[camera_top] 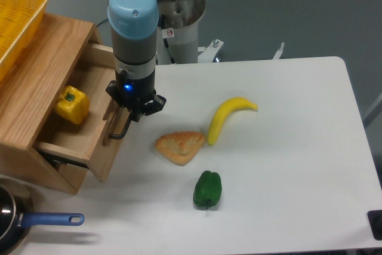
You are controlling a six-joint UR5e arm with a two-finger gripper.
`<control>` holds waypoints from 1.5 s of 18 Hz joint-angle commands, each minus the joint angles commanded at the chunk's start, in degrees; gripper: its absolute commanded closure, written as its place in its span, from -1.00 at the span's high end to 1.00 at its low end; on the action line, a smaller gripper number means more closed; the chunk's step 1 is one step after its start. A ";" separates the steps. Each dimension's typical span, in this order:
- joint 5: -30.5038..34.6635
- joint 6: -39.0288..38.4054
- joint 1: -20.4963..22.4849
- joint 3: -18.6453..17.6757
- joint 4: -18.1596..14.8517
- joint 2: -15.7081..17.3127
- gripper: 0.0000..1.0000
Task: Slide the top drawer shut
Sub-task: 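Push the drawer front with the gripper into the wooden cabinet, then keep pushing the drawer front until flush with the cabinet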
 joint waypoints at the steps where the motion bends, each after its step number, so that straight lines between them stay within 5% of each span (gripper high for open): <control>1: 0.00 -0.26 -0.18 0.00 0.00 0.00 -0.81; 27: -0.17 -5.97 -5.89 0.00 0.00 0.09 -0.81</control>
